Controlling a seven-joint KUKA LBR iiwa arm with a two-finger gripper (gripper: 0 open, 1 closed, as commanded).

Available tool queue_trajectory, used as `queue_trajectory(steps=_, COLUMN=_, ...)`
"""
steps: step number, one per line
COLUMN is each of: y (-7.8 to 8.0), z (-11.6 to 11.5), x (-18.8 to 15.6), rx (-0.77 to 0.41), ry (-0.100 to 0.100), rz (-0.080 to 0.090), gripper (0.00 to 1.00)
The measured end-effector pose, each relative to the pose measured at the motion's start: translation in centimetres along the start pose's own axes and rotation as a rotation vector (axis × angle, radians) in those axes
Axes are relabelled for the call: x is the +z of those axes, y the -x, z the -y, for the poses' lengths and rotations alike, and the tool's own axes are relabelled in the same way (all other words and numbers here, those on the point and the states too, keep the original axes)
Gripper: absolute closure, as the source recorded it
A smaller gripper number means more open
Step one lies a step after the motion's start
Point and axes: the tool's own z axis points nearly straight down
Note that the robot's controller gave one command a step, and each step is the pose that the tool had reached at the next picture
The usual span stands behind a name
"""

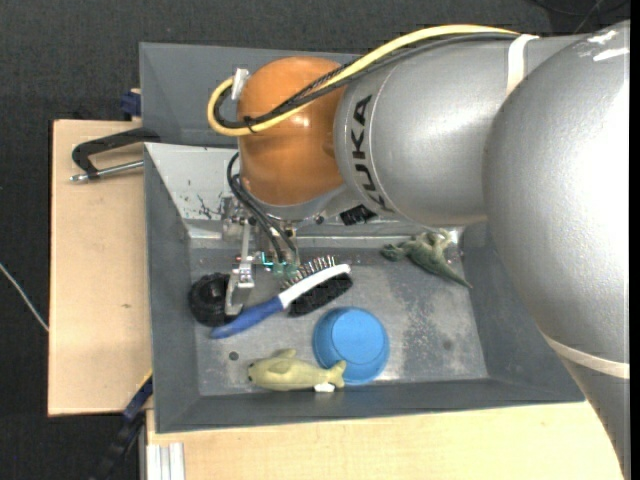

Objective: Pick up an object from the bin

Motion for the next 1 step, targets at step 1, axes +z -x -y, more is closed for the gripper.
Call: queue_trajectory(steps=1, y=0.01, z=8.22, x=8.60, rx=-0.124, ry=0.002, rz=0.017, gripper=0.00)
